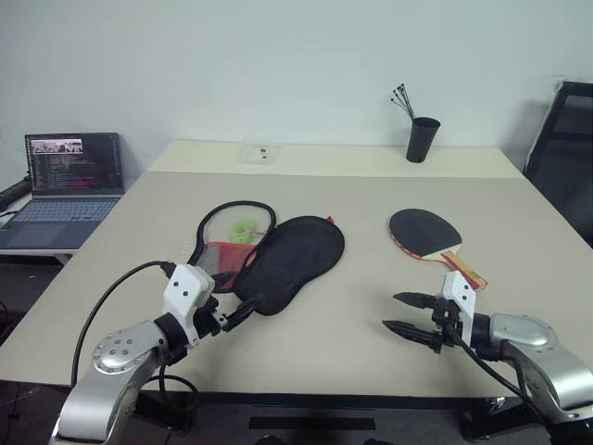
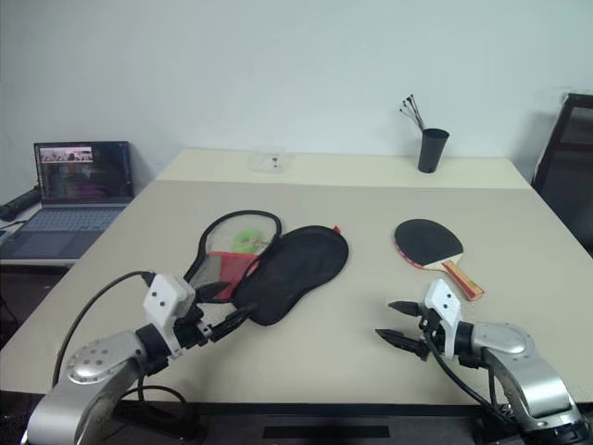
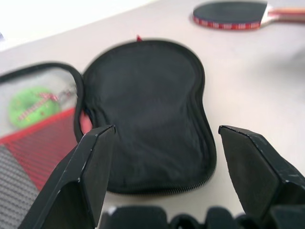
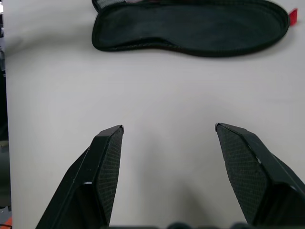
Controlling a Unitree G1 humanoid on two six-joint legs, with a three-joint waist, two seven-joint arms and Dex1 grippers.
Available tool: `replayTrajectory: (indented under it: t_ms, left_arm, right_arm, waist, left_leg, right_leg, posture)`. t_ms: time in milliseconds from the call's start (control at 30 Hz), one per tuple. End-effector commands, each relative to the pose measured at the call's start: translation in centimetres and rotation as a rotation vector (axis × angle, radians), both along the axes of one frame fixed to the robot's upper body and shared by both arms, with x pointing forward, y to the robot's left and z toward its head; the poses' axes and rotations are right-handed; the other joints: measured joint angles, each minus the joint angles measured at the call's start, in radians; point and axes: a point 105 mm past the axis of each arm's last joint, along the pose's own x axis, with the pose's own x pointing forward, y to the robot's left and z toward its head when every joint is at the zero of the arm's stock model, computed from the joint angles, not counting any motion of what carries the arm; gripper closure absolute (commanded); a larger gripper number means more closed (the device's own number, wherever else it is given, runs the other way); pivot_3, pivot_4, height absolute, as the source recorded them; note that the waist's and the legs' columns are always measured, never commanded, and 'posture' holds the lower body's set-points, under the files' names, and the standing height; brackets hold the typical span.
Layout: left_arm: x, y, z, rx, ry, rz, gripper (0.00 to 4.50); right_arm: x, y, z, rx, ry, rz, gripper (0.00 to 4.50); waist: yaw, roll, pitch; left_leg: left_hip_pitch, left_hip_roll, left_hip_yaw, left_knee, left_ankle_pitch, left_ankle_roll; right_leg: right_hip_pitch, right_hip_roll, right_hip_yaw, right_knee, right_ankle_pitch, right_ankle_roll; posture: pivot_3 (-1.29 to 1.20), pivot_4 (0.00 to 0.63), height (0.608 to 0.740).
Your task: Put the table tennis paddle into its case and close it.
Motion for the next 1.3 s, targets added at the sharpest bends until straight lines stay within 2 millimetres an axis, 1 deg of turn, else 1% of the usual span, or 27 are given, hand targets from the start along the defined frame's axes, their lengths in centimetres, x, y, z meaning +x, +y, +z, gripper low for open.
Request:
replayTrajectory:
  t_ms: [33,100,200,233,333,400,467,533,600,667,733,867,967,1000,1067,1133,1233,1300]
  left_arm:
    - [0.6,0.1,-0.1,0.008,-0.026,0.02,0.69]
    - [1.2,-0.3,0.1,0.003,-0.044,0.013,0.69]
    - [1.8,-1.2,0.8,-0.049,-0.052,-0.034,0.69]
    - [2.0,-1.7,0.6,-0.052,-0.044,-0.067,0.69]
    - [2.9,-2.9,0.4,-0.057,-0.044,-0.123,0.69]
    - [3.6,-3.6,0.9,-0.072,-0.058,-0.144,0.69]
    - [3.8,-3.7,1.1,-0.071,-0.062,-0.166,0.69]
    - [3.9,-3.5,1.2,-0.066,-0.054,-0.195,0.69]
    - [4.0,-3.7,1.1,-0.053,-0.039,-0.221,0.69]
    - [4.3,-3.8,0.8,-0.043,-0.021,-0.23,0.69]
    - [4.4,-4.2,0.6,-0.04,0.005,-0.247,0.69]
    - [4.1,-4.0,-0.3,-0.01,0.059,-0.277,0.69]
    - [4.6,-5.0,-1.1,-0.011,0.089,-0.287,0.69]
    - [4.8,-5.2,-1.4,-0.019,0.098,-0.292,0.69]
    - [5.4,-6.5,-2.2,-0.013,0.115,-0.312,0.69]
    - [6.0,-7.5,-2.5,0.005,0.114,-0.336,0.69]
    - [6.4,-8.2,-2.9,0.033,0.117,-0.377,0.69]
    - [6.8,-8.3,-3.3,0.053,0.12,-0.381,0.69]
  right_arm:
    - [-0.3,-0.3,1.3,-0.031,-0.039,0.008,1.16]
    - [-0.4,-0.6,1.2,-0.049,-0.041,0.002,1.16]
    - [-0.3,-0.5,2.7,-0.042,-0.076,-0.007,1.16]
    - [-0.3,-0.7,3.1,-0.045,-0.089,-0.018,1.16]
    - [-1.0,-1.1,3.6,-0.055,-0.096,-0.042,1.16]
    - [-1.6,-1.1,3.4,-0.057,-0.089,-0.044,1.16]
    - [-1.9,-0.6,3.3,-0.052,-0.086,-0.042,1.16]
    - [-1.8,0.4,3.4,-0.036,-0.096,-0.034,1.16]
    - [-1.5,1.0,3.8,-0.013,-0.115,-0.023,1.16]
    - [-1.3,1.2,3.9,0.0,-0.121,-0.019,1.16]
    - [-1.8,1.4,4.1,0.012,-0.113,0.004,1.16]
    - [-2.6,2.0,4.0,0.02,-0.102,0.025,1.16]
    - [-2.5,1.7,4.0,0.03,-0.1,0.014,1.16]
    - [-2.4,1.9,4.0,0.036,-0.101,0.011,1.16]
    - [-2.3,2.0,4.0,0.047,-0.105,0.007,1.16]
    - [-2.4,2.1,4.0,0.053,-0.106,0.007,1.16]
    - [-2.5,2.4,3.8,0.056,-0.104,0.005,1.16]
    - [-2.5,2.4,3.9,0.061,-0.105,0.004,1.16]
  waist:
    - [0.002,0.0,0.0]
    - [0.004,0.0,0.0]
    - [0.005,-0.001,0.0]
    - [0.004,-0.001,0.0]
    - [0.005,-0.001,0.0]
    - [0.005,-0.001,0.0]
    - [0.004,-0.002,0.001]
    - [-0.001,-0.002,0.001]
    - [-0.005,-0.002,0.001]
    - [-0.004,-0.002,0.001]
    - [0.0,-0.002,0.001]
    - [0.002,-0.002,0.001]
    - [0.003,-0.002,0.001]
    - [0.004,-0.002,0.001]
    - [0.004,-0.002,0.001]
    - [0.003,-0.003,0.001]
    - [0.001,-0.003,0.001]
    - [0.0,-0.003,0.001]
  left_leg:
    - [0.0,0.0,0.0,0.0,0.0,0.0]
    - [0.0,0.0,0.0,0.001,0.0,0.0]
    - [0.0,0.0,-0.001,0.002,0.0,0.0]
    - [-0.001,0.0,0.0,0.002,0.0,0.0]
    - [-0.001,-0.002,0.001,0.001,0.0,0.0]
    - [-0.002,-0.002,0.0,0.001,0.0,0.0]
    - [-0.002,-0.002,0.001,0.001,-0.001,0.0]
    - [-0.001,-0.002,0.001,0.001,-0.001,0.0]
    - [0.0,-0.001,0.002,0.001,-0.001,0.0]
    - [0.001,-0.001,0.001,0.001,-0.001,0.0]
    - [0.0,-0.001,0.0,0.002,-0.001,0.0]
    - [-0.001,-0.002,0.001,0.001,-0.001,0.0]
    - [-0.001,-0.002,0.001,0.001,-0.001,0.0]
    - [-0.001,-0.002,0.001,0.002,-0.001,0.0]
    - [-0.001,-0.002,0.001,0.003,-0.001,0.0]
    - [-0.001,-0.002,0.001,0.003,-0.001,0.0]
    - [-0.001,-0.002,0.001,0.003,-0.001,0.0]
    - [-0.001,-0.002,0.002,0.002,-0.001,0.0]
  right_leg:
    - [0.0,0.0,0.0,0.0,0.0,0.0]
    - [0.0,0.0,-0.001,0.0,0.0,0.0]
    - [0.001,-0.001,-0.001,0.0,0.001,0.001]
    - [0.001,-0.002,0.0,0.0,0.001,0.001]
    - [0.001,-0.002,0.0,-0.001,0.001,0.001]
    - [0.001,-0.001,0.0,-0.003,0.001,0.001]
    - [0.001,-0.001,0.0,-0.003,0.001,0.001]
    - [0.001,-0.001,0.0,-0.003,0.001,0.001]
    - [0.001,0.0,0.001,-0.001,0.001,0.001]
    - [0.001,0.001,0.0,0.0,0.001,0.001]
    - [0.001,0.001,0.0,0.0,0.001,0.001]
    - [0.001,0.001,0.0,-0.002,0.001,0.001]
    - [0.001,0.0,0.0,-0.003,0.001,0.002]
    - [0.001,0.0,0.0,-0.003,0.001,0.002]
    - [0.001,0.0,0.0,-0.002,0.002,0.003]
    - [0.002,0.0,0.0,-0.002,0.002,0.004]
    - [0.001,0.0,0.0,-0.002,0.002,0.004]
    - [0.001,0.001,0.001,-0.002,0.002,0.004]
  posture:
    - [0.0,0.15,0.74]
    - [0.0,0.15,0.74]
    - [0.0,0.15,0.74]
    - [0.0,0.15,0.74]
    - [0.0,0.15,0.74]
    - [0.0,0.15,0.74]
    - [0.0,0.15,0.74]
    - [0.0,0.15,0.74]
    - [0.0,0.15,0.74]
    - [0.0,0.15,0.74]
    - [0.0,0.15,0.74]
    - [0.0,0.15,0.74]
    - [0.0,0.15,0.74]
    - [0.0,0.15,0.74]
    - [0.0,0.15,0.74]
    - [0.0,0.15,0.74]
    - [0.0,0.15,0.74]
    - [0.0,0.15,0.74]
